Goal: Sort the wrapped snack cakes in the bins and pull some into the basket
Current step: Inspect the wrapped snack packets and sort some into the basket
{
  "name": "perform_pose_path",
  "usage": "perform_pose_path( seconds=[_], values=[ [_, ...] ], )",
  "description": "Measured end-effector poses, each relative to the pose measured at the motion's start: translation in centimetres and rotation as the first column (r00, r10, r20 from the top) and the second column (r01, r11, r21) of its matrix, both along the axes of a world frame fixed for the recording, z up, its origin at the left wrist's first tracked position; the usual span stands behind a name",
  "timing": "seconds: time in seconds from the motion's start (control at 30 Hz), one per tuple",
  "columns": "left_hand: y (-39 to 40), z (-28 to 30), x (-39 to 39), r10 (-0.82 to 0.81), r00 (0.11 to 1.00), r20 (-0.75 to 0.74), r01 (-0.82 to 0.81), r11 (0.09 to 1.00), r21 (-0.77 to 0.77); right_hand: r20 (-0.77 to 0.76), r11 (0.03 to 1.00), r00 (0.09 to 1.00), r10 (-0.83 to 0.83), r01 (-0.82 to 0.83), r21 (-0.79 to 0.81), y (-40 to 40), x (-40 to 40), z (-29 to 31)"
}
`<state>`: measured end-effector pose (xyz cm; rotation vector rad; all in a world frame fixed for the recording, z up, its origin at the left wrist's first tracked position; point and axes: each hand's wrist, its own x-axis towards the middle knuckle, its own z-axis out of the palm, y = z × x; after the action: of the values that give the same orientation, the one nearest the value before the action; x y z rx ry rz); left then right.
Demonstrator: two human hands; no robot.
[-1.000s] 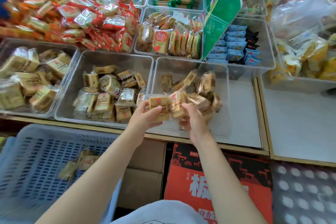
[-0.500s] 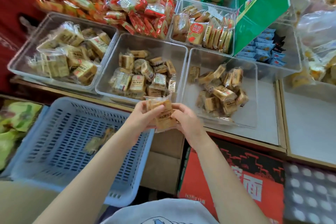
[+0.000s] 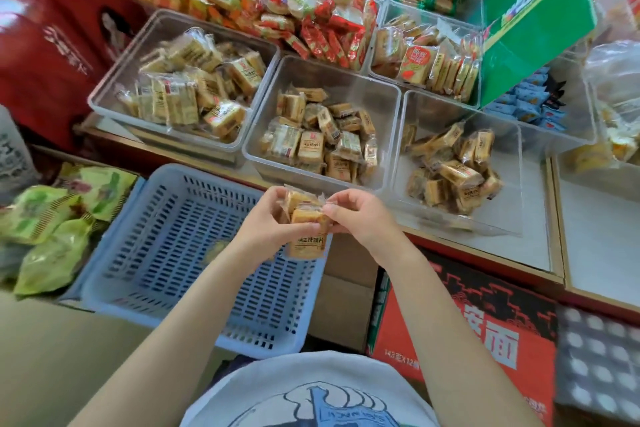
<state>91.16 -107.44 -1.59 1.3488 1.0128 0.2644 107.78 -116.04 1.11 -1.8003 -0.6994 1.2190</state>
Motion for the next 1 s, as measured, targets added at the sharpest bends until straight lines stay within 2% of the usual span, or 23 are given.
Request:
perform_pose_path(
  seconds=[0.17, 0.3, 0.4, 0.47, 0.63, 0.73, 0.8, 0.9, 0.97, 1.0],
  values=[
    [-0.2, 0.7, -1.4, 0.007, 1.000, 0.005, -0.007, 1.000, 0.007, 0.091, 0.995, 0.996, -0.026, 0.016, 0.102, 0.2, -1.6, 0.5],
    [-0.9, 1.4, -2.3, 0.047, 0.998, 0.044, -0.040, 0.989, -0.141, -0.090, 0.976, 0.988, -0.124, 0.138, 0.170, -0.3, -1.9, 0.3],
    [-1.9, 2.2, -2.7, 0.124, 0.981, 0.150, -0.075, 0.953, -0.294, -0.256, 0.964, 0.953, -0.163, 0.209, 0.164, -1.1, -1.2, 0.6],
    [-2.7, 2.6, -2.5, 0.150, 0.967, 0.204, -0.078, 0.942, -0.326, -0.297, 0.959, 0.939, -0.176, 0.232, 0.165, -1.7, -0.6, 0.8],
    [-5.0, 3.3, -1.0, 0.076, 0.969, 0.236, -0.003, 0.956, -0.293, -0.273, 0.940, 0.930, -0.244, 0.297, 0.169, -3.2, 0.9, 0.7],
    [-6.0, 3.3, 0.0, 0.034, 0.975, 0.221, 0.027, 0.964, -0.266, -0.373, 0.908, 0.873, -0.316, 0.392, 0.150, -3.6, 1.3, 0.3],
    [-6.4, 3.3, 0.6, 0.044, 0.983, 0.180, -0.003, 0.975, -0.220, -0.398, 0.908, 0.861, -0.316, 0.396, 0.137, -3.6, 0.9, 0.2],
    [-6.3, 2.9, 0.5, 0.211, 0.970, 0.122, -0.193, 0.970, -0.146, -0.404, 0.949, 0.888, -0.220, 0.291, 0.123, -3.4, 0.0, 0.4],
    [-5.5, 2.6, -0.3, 0.255, 0.963, 0.093, -0.252, 0.967, -0.043, -0.274, 0.983, 0.954, -0.121, 0.153, 0.099, -3.2, 0.0, 0.4],
    [-5.1, 2.4, -1.0, 0.220, 0.974, 0.058, -0.222, 0.974, 0.045, -0.196, 0.992, 0.978, -0.066, 0.085, 0.093, -3.0, 0.2, 0.6]
  ],
)
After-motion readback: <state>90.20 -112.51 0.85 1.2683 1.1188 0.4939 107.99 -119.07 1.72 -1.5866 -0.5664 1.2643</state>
